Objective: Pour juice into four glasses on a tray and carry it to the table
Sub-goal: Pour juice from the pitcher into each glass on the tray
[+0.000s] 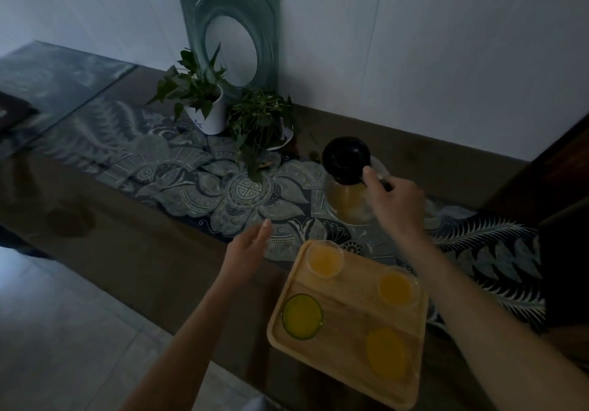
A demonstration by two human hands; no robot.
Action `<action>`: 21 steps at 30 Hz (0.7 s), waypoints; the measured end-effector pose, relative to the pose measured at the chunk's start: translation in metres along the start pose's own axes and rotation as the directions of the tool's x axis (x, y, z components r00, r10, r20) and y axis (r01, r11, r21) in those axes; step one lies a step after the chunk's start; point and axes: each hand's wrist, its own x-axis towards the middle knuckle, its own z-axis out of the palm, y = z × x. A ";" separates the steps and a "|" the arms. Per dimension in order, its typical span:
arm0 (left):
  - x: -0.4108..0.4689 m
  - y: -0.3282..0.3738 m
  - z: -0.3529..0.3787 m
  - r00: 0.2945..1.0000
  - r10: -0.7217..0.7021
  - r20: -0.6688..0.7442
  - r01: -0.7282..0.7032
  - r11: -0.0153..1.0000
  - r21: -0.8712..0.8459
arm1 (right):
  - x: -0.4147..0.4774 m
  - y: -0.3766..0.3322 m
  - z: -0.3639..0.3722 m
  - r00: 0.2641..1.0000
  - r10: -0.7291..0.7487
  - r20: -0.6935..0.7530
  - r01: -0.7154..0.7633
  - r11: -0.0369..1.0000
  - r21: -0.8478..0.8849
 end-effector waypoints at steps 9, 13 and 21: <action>0.003 -0.003 -0.032 0.991 0.023 0.132 -0.001 0.987 -0.163 | -0.092 -0.068 0.122 0.949 0.096 0.299 -0.224 0.874 0.432; 0.013 -0.042 -0.063 0.989 -0.011 0.150 0.033 0.989 -0.144 | -0.122 -0.081 0.174 0.894 0.188 0.408 -0.385 0.788 0.480; 0.026 -0.100 -0.109 0.952 -0.260 0.160 0.292 0.931 -0.221 | -0.163 -0.083 0.251 0.729 0.362 0.582 -0.658 0.607 0.446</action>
